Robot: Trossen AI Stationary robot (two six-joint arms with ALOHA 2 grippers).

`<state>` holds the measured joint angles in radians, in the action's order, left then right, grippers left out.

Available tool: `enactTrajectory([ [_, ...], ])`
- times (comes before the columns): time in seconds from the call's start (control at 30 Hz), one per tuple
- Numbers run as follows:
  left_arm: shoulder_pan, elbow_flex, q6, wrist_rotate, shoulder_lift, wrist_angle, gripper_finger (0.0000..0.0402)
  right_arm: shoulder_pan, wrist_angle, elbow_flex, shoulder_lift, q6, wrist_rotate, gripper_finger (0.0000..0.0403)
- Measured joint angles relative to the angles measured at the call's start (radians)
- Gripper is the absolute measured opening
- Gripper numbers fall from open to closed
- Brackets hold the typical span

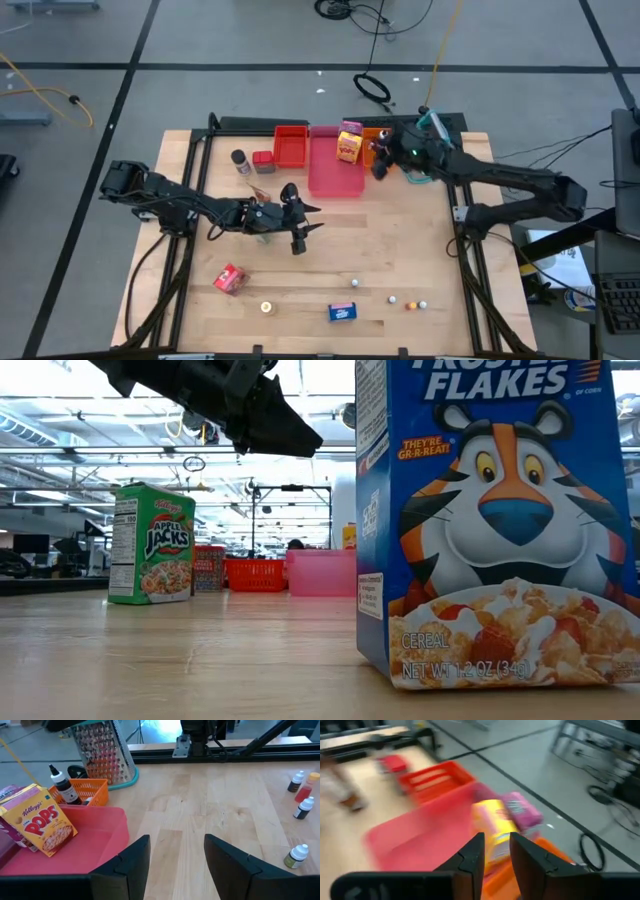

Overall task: Pick & Place Kitchen Items
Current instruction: Put the orange food coloring bottle into the orange bin

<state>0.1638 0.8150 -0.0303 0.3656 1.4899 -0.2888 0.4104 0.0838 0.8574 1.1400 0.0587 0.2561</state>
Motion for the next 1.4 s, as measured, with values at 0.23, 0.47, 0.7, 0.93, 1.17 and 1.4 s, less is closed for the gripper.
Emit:
enactTrajectory([
  [0.23,0.0,0.0,0.0,0.0,0.0,0.001,0.0187,-0.191,0.198,0.0,-0.135,0.078,-0.167,0.0079],
  [0.47,0.0,0.0,-0.005,0.0,0.0,0.001,0.0187,-0.417,0.303,0.0,-0.179,0.163,-0.241,0.0079],
  [0.7,0.0,0.0,-0.012,0.0,0.0,0.0,0.0187,-0.641,0.293,0.0,-0.16,0.276,-0.233,0.0079],
  [0.93,0.001,0.0,-0.024,0.0,0.0,0.001,0.0186,-0.836,0.287,0.0,-0.095,0.46,-0.226,0.008],
  [1.17,0.001,0.0,-0.031,0.0,0.0,0.001,0.0186,-0.97,0.285,0.0,-0.01,0.699,-0.224,0.008],
  [1.4,0.002,0.0,-0.037,0.0,0.0,0.001,0.0186,-1.07,0.181,-0.001,0.087,0.875,-0.235,0.008],
])
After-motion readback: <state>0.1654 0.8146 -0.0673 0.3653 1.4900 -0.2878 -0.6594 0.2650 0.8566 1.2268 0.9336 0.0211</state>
